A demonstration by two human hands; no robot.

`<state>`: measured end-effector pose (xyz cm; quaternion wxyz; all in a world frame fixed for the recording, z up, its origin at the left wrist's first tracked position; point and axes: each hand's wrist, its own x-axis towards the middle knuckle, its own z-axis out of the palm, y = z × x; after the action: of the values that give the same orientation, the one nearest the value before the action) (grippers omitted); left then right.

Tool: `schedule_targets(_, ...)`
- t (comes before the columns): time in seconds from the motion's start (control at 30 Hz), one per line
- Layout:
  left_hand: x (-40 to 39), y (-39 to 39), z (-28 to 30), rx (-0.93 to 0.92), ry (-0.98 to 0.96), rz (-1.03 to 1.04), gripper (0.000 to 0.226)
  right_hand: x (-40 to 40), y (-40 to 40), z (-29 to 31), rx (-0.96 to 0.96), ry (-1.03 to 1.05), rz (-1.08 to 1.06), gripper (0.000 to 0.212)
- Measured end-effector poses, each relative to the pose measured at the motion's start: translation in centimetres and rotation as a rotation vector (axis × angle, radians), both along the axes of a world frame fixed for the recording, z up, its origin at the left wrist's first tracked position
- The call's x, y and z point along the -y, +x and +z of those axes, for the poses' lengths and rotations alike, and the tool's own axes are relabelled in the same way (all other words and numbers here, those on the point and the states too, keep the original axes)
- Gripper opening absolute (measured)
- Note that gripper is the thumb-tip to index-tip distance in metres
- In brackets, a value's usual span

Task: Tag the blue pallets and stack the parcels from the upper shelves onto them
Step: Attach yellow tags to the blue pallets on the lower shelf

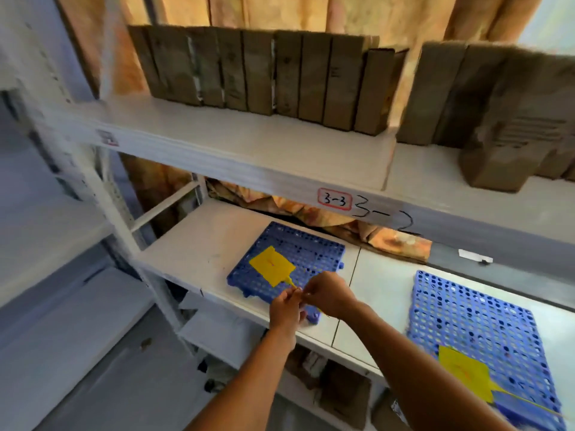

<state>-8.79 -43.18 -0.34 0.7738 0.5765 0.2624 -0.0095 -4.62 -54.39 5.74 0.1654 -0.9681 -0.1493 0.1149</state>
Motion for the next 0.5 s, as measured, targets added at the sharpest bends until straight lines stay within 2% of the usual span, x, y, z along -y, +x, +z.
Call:
schedule_targets(0.2,-6.6,3.6,-1.7,-0.087,-0.106,0.075,0.024,-7.7,3.3,-1.8,-0.004,-0.050,-0.014,0.021)
schedule_targets(0.5,-7.5,6.0,-4.7,-0.259,-0.126,0.011,0.028,-7.6,5.7,-5.8,-0.092,-0.049,-0.127,0.011)
